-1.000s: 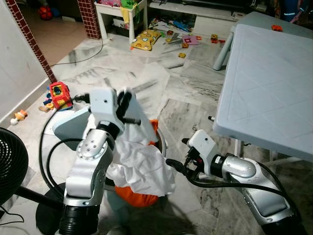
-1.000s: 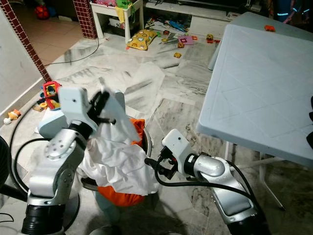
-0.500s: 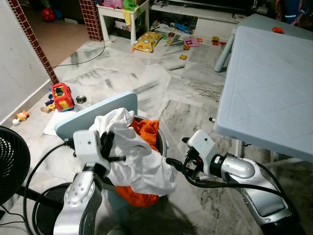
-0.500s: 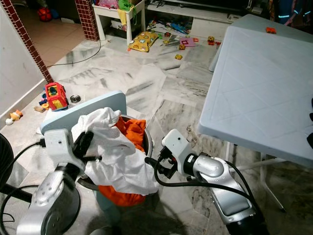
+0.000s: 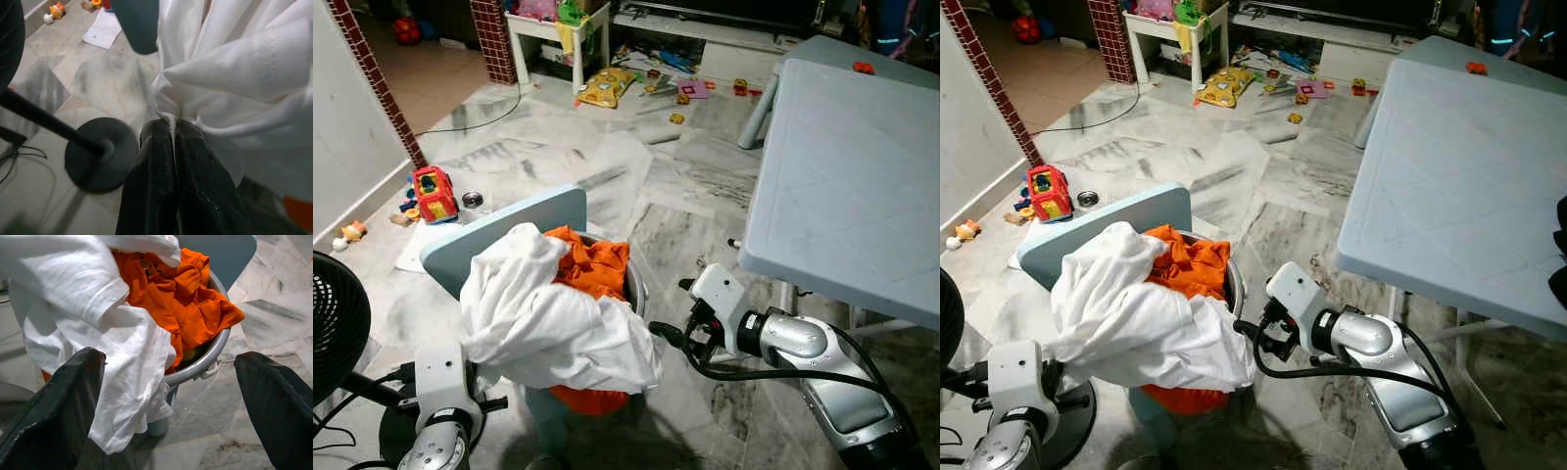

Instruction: Hang hanger

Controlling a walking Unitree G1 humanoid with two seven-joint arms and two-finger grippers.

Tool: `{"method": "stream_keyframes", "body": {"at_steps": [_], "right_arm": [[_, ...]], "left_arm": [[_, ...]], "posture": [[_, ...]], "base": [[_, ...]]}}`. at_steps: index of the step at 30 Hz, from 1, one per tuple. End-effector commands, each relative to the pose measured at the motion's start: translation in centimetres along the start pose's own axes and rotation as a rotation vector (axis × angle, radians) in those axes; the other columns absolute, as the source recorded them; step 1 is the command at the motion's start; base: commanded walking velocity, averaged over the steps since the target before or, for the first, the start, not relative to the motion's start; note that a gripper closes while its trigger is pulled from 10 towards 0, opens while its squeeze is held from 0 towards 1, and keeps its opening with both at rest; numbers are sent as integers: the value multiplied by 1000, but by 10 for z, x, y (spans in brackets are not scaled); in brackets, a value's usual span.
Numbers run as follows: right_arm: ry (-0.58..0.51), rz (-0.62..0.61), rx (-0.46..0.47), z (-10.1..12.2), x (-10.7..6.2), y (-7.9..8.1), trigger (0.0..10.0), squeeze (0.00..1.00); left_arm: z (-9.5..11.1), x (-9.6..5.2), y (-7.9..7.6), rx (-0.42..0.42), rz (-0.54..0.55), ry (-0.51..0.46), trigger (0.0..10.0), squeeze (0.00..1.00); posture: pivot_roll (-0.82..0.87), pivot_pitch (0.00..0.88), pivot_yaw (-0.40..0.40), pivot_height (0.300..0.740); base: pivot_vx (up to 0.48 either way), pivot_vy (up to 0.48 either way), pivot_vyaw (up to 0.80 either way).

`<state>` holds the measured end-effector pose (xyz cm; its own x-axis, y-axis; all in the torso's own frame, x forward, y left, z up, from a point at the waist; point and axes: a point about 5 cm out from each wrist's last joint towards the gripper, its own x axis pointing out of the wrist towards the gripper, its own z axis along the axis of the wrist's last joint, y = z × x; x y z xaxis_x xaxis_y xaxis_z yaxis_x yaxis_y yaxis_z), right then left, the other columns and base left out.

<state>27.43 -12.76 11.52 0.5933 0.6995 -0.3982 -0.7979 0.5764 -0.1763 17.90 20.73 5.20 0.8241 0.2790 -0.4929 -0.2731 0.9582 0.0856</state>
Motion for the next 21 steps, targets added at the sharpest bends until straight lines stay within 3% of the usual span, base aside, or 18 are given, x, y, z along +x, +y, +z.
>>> {"method": "stream_keyframes", "body": {"at_steps": [1, 7, 12, 14, 15, 17, 18, 19, 21], "right_arm": [[8, 6, -5, -1, 1, 1, 10000, 0], [10, 12, -14, -2, 2, 3, 10000, 0], [4, -8, -7, -2, 4, 0, 10000, 0], [-7, -28, 5, 0, 6, -1, 10000, 0], [-11, -35, 14, 0, 7, -2, 10000, 0], [-25, -53, 33, 2, 11, -3, 10000, 0], [-25, -53, 33, 2, 11, -3, 10000, 0], [-30, -67, 38, 3, 14, -5, 10000, 0], [-36, -81, 44, 4, 16, -6, 10000, 0]], "left_arm": [[-12, 1, 2, 23, 5, 37, 0, 0], [-13, 10, 4, 76, 10, -26, 0, 0], [27, 26, 3, 125, -15, -239, 0, 0], [92, 27, -2, 128, -40, -480, 0, 0], [111, 26, -5, 122, -57, -538, 0, 0], [176, 23, -28, 98, -172, -699, 0, 0], [176, 23, -28, 98, -172, -699, 0, 0], [203, 21, -40, 122, -227, -775, 0, 0], [220, 20, -50, 142, -261, -820, 0, 0]], "posture": [[-37, 100, -49, 740], [-38, 98, -49, 740], [-36, 90, -49, 740], [-32, 80, -48, 740], [-32, 77, -48, 740], [-23, 59, -47, 740], [-23, 59, -47, 740], [-23, 59, -47, 740], [-19, 47, -43, 740]], "base": [[0, 0, 0], [0, 0, 0], [0, 0, 0], [0, 0, 0], [0, 0, 0], [0, 0, 0], [0, 0, 0], [0, 0, 0], [0, 0, 0]]}}
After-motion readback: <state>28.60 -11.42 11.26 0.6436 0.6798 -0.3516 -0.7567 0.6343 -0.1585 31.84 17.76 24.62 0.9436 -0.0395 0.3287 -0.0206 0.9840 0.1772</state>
